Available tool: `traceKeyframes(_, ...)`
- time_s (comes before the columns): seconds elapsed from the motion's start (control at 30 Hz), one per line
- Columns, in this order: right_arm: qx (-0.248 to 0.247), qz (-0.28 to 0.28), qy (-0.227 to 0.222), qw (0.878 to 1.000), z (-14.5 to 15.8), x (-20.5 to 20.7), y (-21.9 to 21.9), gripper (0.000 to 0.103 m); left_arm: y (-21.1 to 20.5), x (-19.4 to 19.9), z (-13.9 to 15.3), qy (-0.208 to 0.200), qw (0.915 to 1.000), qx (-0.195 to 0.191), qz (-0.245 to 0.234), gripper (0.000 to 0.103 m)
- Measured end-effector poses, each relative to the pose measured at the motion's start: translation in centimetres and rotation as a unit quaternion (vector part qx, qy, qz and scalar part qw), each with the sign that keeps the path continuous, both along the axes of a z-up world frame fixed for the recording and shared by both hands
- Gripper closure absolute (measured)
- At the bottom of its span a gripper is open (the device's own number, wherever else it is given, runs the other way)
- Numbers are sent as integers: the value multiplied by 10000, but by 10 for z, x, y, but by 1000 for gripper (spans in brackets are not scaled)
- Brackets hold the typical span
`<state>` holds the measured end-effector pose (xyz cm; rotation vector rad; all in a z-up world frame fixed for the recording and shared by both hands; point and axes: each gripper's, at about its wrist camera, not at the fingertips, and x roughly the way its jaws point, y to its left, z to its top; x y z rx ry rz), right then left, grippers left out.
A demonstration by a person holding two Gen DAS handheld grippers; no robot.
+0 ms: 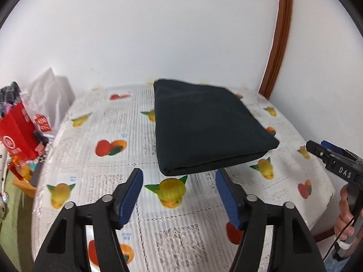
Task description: Fold small clothes
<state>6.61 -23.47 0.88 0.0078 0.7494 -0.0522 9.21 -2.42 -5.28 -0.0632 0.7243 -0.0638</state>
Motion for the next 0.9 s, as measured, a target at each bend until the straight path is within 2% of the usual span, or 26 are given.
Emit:
traceKeyframes(0.1, -126, -29, -53, 9999, 12, -20, 8, 31, -4, -20, 12, -170, 9998, 27, 97, 30)
traceKeyframes(0.17, -203, -102, -140, 9996, 18, -35, 12, 16, -8, -32, 18, -254, 9996, 70, 120, 26)
traceKeyframes(0.23, -281, -198, -287, 9990, 24, -50, 14, 8, -11, -45, 23, -352, 9992, 118, 143, 22)
traceKeyframes(0.33, -361, -235, -370, 9984, 29, -72, 16, 2, -13, -62, 28, -442, 9987, 119, 243, 18)
traceKeyframes(0.47, -312, -400, -349, 9981, 30, -87, 9, 1, -13, -80, 28, -502, 9984, 130, 223, 12)
traceKeyframes(0.9, -360, -579, -404, 9969, 32, -108, 8, 0, -13, -94, 26, -576, 9979, 161, 232, 12)
